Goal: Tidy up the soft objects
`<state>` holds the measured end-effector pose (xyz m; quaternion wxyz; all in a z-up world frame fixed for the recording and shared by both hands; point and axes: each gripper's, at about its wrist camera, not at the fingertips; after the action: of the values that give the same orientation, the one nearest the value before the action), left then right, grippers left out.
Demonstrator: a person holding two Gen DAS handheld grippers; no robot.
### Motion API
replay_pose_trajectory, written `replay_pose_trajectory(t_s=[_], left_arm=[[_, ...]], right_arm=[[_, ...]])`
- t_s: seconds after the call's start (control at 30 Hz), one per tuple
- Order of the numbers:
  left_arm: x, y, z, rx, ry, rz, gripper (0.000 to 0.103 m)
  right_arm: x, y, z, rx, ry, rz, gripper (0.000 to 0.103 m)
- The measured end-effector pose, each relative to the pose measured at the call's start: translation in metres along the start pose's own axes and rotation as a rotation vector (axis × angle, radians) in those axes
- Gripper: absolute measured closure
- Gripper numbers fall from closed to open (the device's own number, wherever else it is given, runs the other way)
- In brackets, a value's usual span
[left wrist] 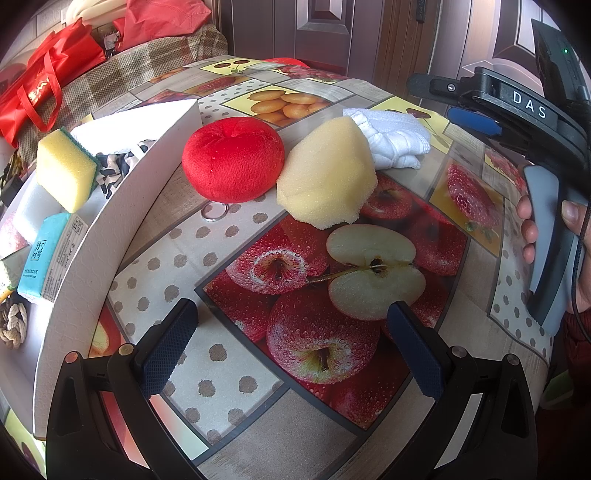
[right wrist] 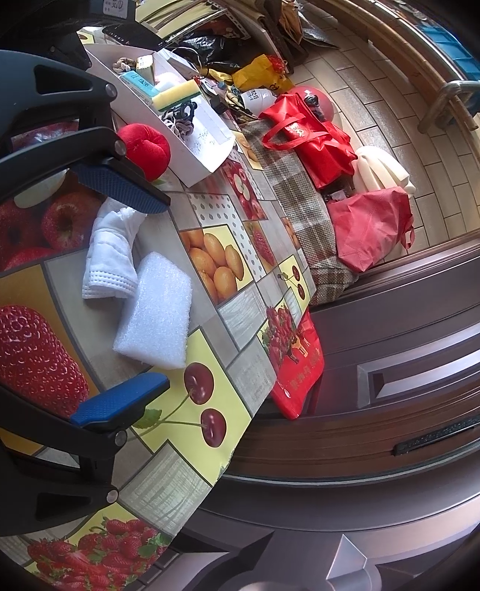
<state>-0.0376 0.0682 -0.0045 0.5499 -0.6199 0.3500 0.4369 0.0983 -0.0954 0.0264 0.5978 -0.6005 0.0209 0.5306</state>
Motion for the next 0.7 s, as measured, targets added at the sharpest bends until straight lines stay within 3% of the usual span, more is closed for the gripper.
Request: replay_pose_trajectory(t_s=[0.7], left_arm=[[0.0010, -0.0013, -0.0006, 0.002, 0.001, -0.003, 0.001]], right_arm=[[-0.0018, -0.0026, -0.0053, 0.020, -0.035, -0.005, 0.015]])
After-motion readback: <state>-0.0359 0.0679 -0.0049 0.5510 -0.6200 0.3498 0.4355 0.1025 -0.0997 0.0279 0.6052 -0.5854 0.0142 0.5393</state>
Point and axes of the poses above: each gripper's, at about its wrist camera, not at the fingertips, and x roughly the way its jaws point, z to its left, y to its underside, and after that the axes turned 14 degrees about z, right-handed
